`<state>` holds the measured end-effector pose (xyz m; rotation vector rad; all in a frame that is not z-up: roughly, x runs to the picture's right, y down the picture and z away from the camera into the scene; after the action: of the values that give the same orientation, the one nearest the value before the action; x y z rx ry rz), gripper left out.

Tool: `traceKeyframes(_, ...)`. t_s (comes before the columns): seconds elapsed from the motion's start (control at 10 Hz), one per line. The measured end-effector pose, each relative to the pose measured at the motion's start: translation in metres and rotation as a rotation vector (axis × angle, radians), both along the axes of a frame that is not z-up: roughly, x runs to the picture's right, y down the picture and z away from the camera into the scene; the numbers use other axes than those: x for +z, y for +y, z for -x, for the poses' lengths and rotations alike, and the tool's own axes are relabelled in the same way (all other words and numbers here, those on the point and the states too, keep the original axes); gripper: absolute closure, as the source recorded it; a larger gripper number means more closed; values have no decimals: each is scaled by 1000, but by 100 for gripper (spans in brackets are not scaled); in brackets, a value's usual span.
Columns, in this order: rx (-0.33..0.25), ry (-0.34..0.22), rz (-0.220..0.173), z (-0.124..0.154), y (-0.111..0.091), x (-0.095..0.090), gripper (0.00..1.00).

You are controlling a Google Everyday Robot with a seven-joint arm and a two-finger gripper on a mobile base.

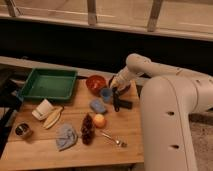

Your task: Wipe purple bowl with brush

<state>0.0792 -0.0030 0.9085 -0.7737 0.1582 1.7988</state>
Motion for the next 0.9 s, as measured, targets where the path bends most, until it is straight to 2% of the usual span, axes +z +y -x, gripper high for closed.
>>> traceKeyframes(0.2, -3, 8, 20, -9, 11, -3, 100)
traceKeyframes(0.6, 38, 72, 16, -41, -3, 6, 100)
traceKeyframes(0.9, 31, 63, 14, -27, -15, 17, 100)
